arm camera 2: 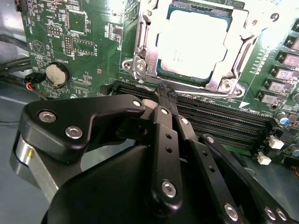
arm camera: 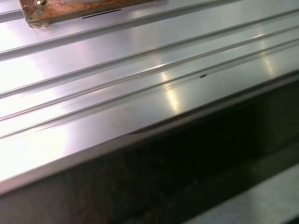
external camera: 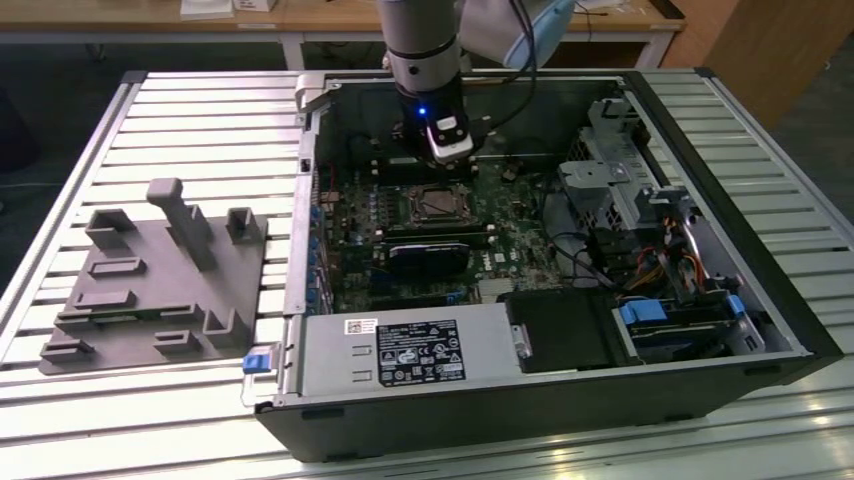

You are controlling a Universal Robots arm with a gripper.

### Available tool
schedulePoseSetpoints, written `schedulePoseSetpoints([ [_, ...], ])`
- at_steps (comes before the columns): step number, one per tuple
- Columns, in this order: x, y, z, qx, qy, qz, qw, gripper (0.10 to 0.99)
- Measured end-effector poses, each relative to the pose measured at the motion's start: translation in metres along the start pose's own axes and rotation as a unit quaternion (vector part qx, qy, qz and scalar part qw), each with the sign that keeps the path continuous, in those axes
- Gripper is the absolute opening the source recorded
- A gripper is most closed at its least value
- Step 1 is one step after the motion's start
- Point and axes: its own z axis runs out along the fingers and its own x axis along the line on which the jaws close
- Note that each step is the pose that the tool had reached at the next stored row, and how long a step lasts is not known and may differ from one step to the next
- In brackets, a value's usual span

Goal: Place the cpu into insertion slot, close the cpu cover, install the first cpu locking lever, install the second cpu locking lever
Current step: 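Install the first cpu locking lever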

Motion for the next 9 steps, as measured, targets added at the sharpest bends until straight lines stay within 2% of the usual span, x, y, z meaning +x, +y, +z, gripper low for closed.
schedulePoseSetpoints([
  [4,0.0001,-0.0003,0.001,0.001,-0.0029,-0.001,1.0,0.106],
  [9,-0.0001,-0.0015,0.0019,0.0028,-0.0044,-0.001,1.0,0.106],
])
